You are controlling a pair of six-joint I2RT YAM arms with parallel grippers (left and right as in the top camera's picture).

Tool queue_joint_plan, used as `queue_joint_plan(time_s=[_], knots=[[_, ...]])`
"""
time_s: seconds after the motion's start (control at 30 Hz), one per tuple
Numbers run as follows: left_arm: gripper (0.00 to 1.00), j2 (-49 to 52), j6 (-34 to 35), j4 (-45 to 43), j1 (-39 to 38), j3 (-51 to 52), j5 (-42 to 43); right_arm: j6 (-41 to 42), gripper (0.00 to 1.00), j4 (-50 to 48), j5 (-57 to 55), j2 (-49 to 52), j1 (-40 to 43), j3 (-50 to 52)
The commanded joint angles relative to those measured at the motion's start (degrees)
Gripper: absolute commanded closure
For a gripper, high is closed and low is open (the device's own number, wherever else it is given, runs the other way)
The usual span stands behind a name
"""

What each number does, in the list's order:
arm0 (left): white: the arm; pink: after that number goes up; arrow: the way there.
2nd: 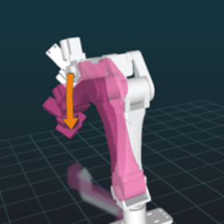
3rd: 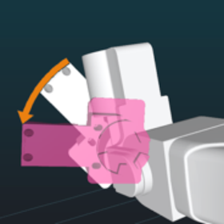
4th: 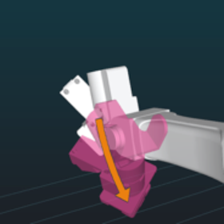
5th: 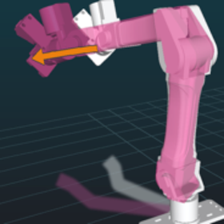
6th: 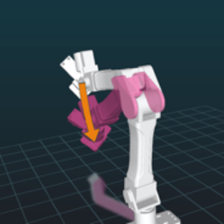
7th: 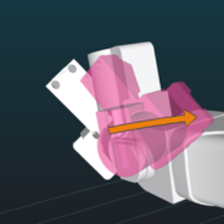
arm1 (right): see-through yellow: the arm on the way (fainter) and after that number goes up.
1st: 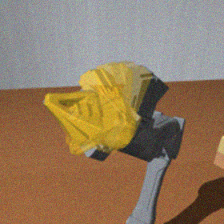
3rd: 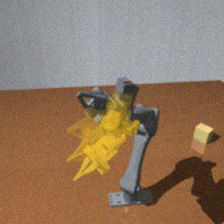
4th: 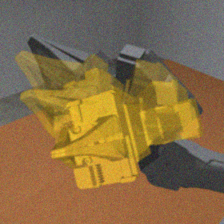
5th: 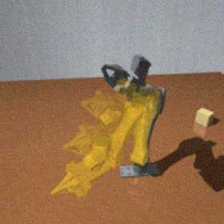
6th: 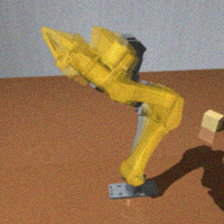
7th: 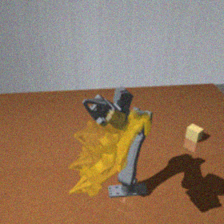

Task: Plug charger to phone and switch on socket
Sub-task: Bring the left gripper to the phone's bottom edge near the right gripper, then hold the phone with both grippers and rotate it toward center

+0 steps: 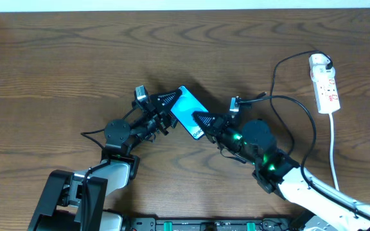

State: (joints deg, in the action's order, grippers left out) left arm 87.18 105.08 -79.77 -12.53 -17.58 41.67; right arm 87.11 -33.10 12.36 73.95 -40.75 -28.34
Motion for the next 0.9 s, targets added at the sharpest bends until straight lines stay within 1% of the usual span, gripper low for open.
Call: queue_joint_plan(time_s=[0.0,0.23,0.4,0.5,0.57,0.67,0.8,0.87], knots=[[0.5,-0.11,0.66,-1.18,-0.2,-0.31,2.38,0.09,0.99,-1.51,-0.7,2.27,-0.72,-0.44],[0.55,-0.11,0.04,-1.14,-0.2,-0.31,5.51,0.07,0.99,-4.02,-0.7,3.96,-0.72,-0.44],[0.63,-0.11,-0.63,-1.14,-0.2,-0.31,7.43,-0.59,0.99,-4.17,-0.5,3.96,-0.72,-0.44],[0.69,-0.11,-3.08,-1.11,-0.2,-0.31,7.76,-0.61,0.99,-4.92,1.01,3.96,-0.72,-0.44],[0.71,-0.11,-3.1,-1.14,-0.2,-0.31,7.85,-0.59,0.99,-5.16,2.32,3.96,-0.72,-0.44],[0.76,-0.11,-3.1,-1.14,-0.2,-0.31,7.85,-0.61,0.99,-5.27,3.04,3.96,-0.72,-0.44],[0.81,-0.11,-3.08,-1.14,-0.2,-0.31,7.85,-0.59,0.99,-5.53,2.97,3.96,-0.7,-0.44],[0.81,-0.11,-3.08,-1.14,-0.2,-0.31,7.85,-0.55,0.99,-5.92,2.99,3.96,-0.7,-0.44]])
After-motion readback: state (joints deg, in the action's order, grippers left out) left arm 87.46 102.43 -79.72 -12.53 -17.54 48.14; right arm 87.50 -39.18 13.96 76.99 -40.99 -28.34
